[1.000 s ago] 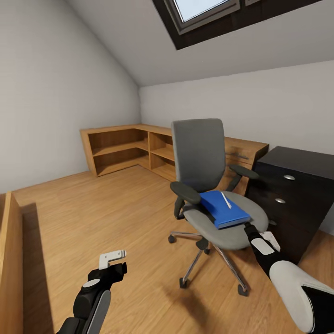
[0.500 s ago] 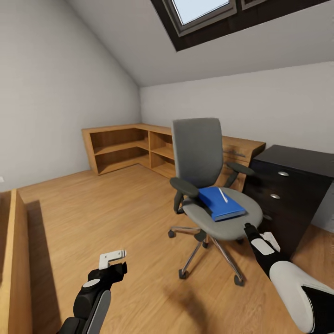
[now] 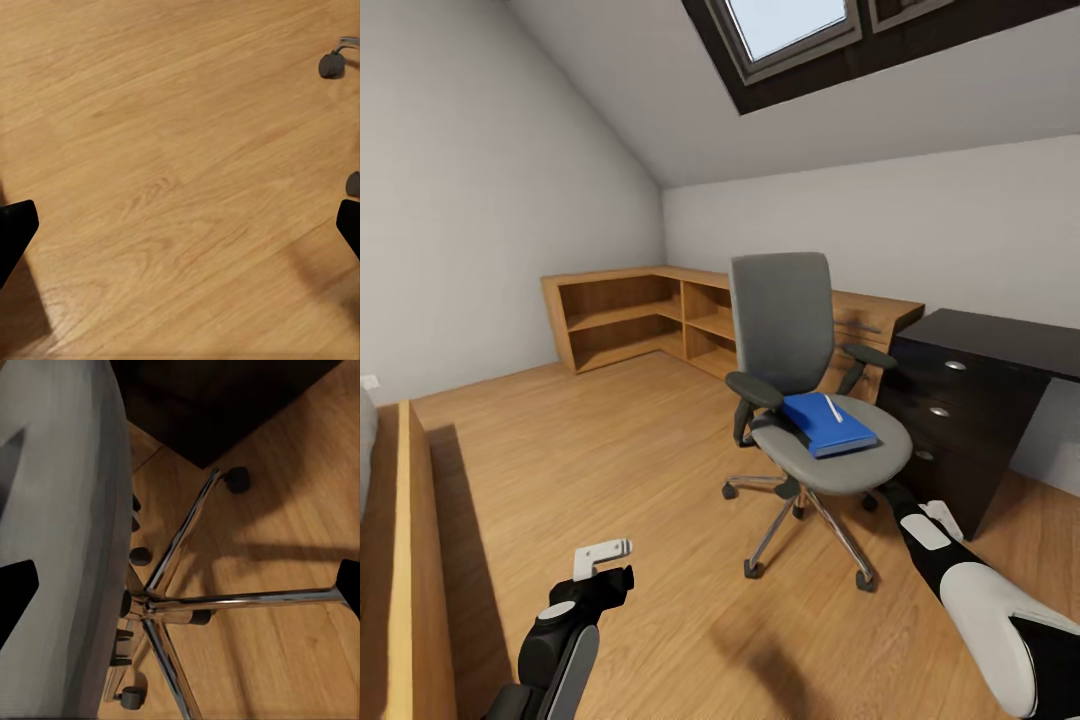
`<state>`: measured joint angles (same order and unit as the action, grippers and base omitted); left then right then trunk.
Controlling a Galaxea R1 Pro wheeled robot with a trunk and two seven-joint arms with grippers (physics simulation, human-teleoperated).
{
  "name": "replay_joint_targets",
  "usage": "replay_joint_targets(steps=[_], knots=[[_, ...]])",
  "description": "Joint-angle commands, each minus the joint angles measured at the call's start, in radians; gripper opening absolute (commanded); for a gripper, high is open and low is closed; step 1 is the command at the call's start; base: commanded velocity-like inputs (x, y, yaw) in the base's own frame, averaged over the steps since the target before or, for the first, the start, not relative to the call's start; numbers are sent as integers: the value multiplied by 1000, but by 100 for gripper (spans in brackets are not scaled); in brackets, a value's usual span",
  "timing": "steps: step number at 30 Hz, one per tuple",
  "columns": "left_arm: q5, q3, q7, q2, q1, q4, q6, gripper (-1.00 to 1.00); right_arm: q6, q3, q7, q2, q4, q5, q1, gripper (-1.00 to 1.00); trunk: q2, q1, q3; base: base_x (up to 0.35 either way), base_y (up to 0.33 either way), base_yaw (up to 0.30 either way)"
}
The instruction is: In the bedroom, organize the workspace by keeping the computer under the desk, ensuring the monitor is on the desk, placing the keyboard on the desk next to the monitor, placing the mouse on the desk next to the keyboard, moving the folder from the swivel chair onto the desk next to the mouse, stacking the notebook on top of the folder with the pen on top of the notebook, and positioning the swivel chair next to the desk.
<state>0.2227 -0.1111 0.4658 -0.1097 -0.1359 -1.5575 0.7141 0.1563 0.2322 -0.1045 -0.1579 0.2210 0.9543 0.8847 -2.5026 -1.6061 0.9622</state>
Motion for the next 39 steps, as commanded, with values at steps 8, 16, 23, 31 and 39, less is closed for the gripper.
replay_joint_targets(steps=[8,16,23,31,39], knots=[[10,-1,10,0,-1,-1,2,100,0,-4,-3,1,0,11,0,100,0,0,1,-6,0,0],[10,-1,10,0,-1,-1,2,100,-30,-4,65,-1,-5,12,0,100,0,0,1,0,0,0],[10,-1,10,-1,-1,-1,2,100,-109,-4,180,-6,-11,10,0,100,0,0,1,0,0,0],[10,-2,10,-1,-1,-1,3,100,-322,-4,273,-51,-12,13,0,100,0,0,1,0,0,0],[10,-2,11,-1,-1,-1,4,100,-455,-3,337,-58,-12,53,0,100,0,0,1,0,0,0]])
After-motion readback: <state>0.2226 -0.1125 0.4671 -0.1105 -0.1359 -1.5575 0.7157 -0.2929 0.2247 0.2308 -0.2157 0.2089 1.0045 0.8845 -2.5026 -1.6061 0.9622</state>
